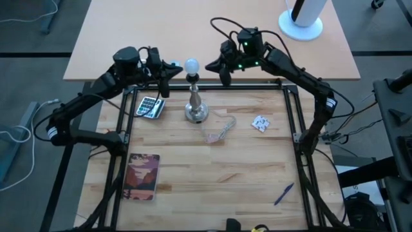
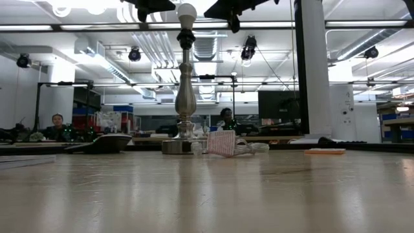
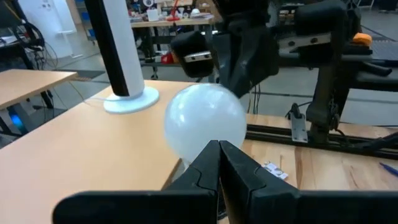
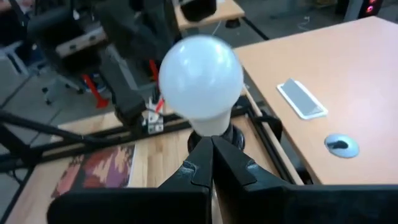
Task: Screw lightbulb
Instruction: Insert the lightbulb into the lamp
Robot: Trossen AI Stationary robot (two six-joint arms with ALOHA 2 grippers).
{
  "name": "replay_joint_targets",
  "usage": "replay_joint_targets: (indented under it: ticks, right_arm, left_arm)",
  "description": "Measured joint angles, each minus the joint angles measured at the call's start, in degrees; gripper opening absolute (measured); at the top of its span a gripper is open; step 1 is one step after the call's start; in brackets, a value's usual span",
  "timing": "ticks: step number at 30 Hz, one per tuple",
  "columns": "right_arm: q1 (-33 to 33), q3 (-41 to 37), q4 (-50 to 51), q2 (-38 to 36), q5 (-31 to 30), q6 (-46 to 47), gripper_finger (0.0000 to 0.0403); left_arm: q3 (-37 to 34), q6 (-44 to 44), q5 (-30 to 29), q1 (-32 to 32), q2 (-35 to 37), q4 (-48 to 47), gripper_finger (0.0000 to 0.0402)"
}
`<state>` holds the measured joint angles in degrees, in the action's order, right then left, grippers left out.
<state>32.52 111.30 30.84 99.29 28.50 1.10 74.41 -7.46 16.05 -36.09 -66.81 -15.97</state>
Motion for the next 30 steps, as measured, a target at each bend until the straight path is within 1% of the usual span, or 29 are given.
replay_joint_targets:
  ticks: [6,14,18,24,30]
  right_arm:
    - [-0.7,-0.3,-2.8,0.0,0.0,1.7,0.0]
    - [-0.6,-1.1,-3.3,0.0,0.0,1.7,0.0]
    - [-0.7,-1.5,-4.5,0.1,-3.1,1.7,0.0]
    - [-0.6,-1.7,-8.6,0.2,-6.0,0.9,0.0]
    - [-0.7,-1.7,-9.9,2.0,-6.5,2.1,0.0]
  left_arm:
    - [0.0,0.0,-0.3,0.4,-1.1,0.4,0.0]
    - [0.0,0.0,-0.5,0.4,-1.8,3.0,0.0]
    - [0.0,0.0,-0.5,0.4,-1.8,3.2,0.0]
    - [0.0,0.2,-0.6,0.4,-1.8,3.1,0.0]
    - [0.0,0.5,-0.7,0.4,-1.8,3.1,0.0]
